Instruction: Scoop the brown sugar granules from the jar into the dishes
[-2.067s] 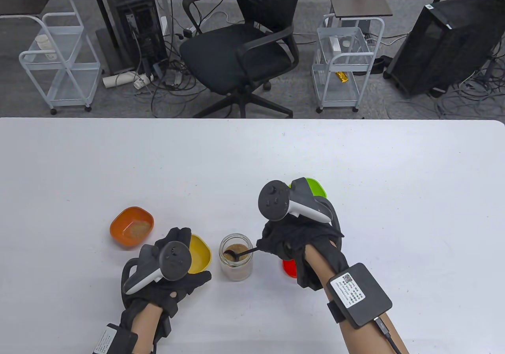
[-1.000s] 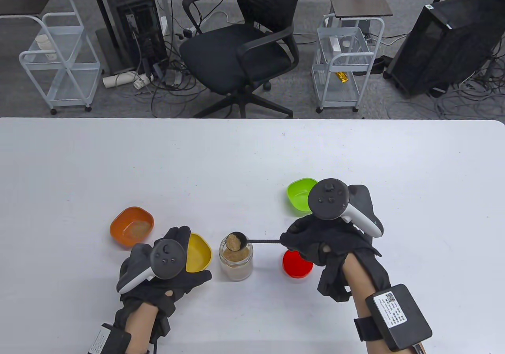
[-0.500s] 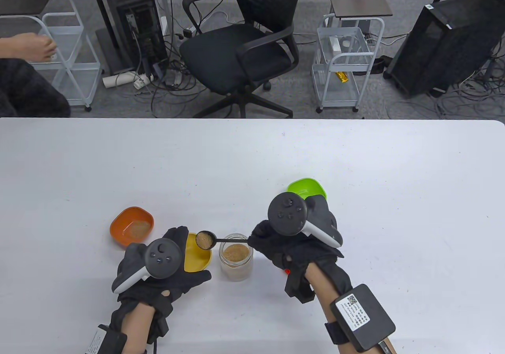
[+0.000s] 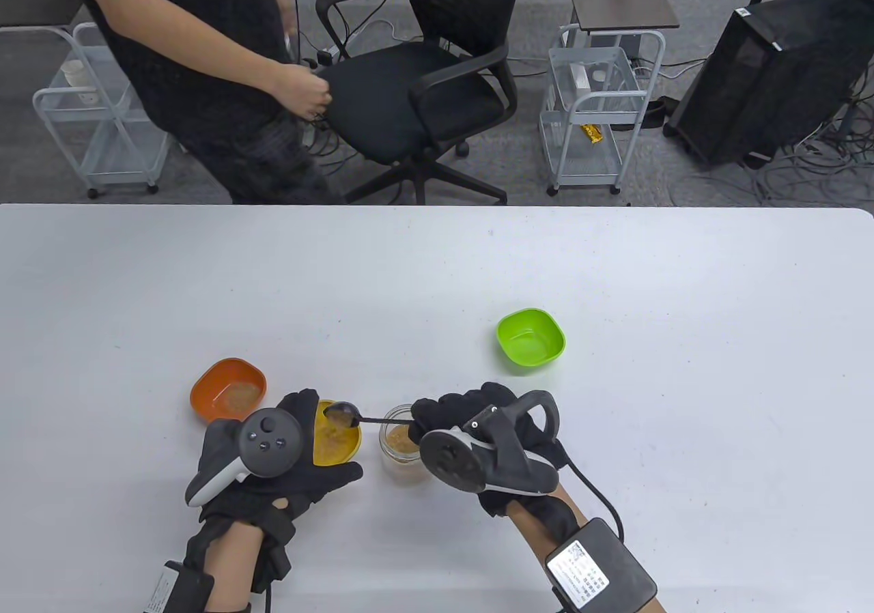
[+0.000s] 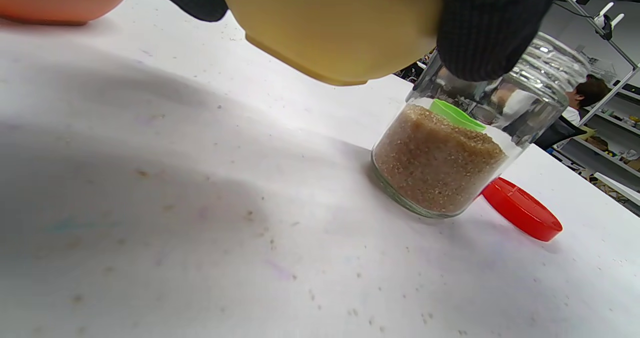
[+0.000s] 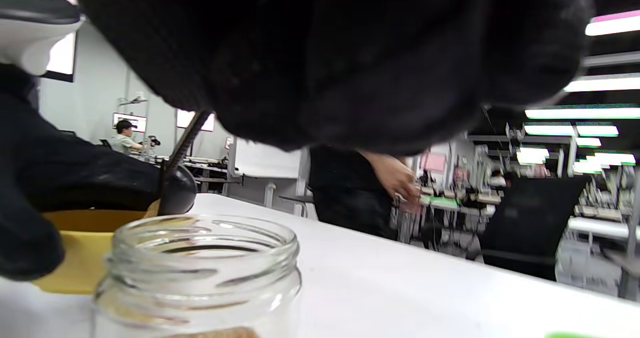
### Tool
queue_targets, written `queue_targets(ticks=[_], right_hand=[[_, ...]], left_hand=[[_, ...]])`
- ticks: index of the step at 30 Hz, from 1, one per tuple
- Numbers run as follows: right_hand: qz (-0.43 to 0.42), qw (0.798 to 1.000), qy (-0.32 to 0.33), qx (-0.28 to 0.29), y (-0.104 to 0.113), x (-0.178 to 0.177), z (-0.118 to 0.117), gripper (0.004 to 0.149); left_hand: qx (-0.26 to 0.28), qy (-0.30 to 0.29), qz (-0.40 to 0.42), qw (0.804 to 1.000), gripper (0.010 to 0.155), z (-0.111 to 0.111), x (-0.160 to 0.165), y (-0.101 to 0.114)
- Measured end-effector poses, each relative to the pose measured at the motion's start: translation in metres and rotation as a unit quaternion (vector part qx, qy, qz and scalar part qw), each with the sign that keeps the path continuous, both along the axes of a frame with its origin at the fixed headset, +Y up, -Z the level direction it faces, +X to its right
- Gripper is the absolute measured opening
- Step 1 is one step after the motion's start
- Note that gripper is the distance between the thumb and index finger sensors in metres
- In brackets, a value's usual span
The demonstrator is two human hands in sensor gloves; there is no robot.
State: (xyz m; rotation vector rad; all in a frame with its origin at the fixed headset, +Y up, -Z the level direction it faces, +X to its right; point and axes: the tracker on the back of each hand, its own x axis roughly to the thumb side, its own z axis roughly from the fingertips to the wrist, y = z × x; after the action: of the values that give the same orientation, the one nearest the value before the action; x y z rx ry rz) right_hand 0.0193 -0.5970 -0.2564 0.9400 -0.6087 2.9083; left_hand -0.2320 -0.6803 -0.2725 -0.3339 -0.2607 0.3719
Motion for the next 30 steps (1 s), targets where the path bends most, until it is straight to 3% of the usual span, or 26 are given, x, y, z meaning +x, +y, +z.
queue_targets(ticks=[5,8,13,16,19,24,30], right_hand=[[0.027,0.993,0.036,0.107,-0.009,0.0,0.015,0.036],[0.043,0.99,0.045,0.128,-0.014,-0.001,0.019,0.036],[-0.013,0.996,0.018,0.089,-0.015,0.008,0.012,0.036],[-0.093,0.995,-0.011,0.031,-0.016,0.021,0.003,0.037],[-0.182,0.983,-0.03,-0.01,-0.018,0.032,0.001,0.037],[-0.228,0.971,-0.072,-0.031,-0.022,0.049,0.006,0.037],[-0.306,0.937,-0.119,-0.121,-0.033,0.062,0.015,0.038]], left_hand=[[-0.004,0.003,0.006,1.0,0.118,0.0,-0.001,0.0],[-0.006,0.005,0.01,1.0,0.118,0.0,-0.001,0.001],[-0.008,0.008,0.009,1.0,0.118,-0.001,-0.003,0.001],[-0.007,0.012,0.006,1.0,0.118,0.0,-0.002,0.0],[0.002,0.013,-0.01,1.0,0.118,0.002,0.001,-0.001],[0.003,0.016,-0.011,1.0,0.117,0.001,0.005,-0.004],[0.0,0.024,-0.03,0.999,0.117,-0.002,0.01,-0.008]])
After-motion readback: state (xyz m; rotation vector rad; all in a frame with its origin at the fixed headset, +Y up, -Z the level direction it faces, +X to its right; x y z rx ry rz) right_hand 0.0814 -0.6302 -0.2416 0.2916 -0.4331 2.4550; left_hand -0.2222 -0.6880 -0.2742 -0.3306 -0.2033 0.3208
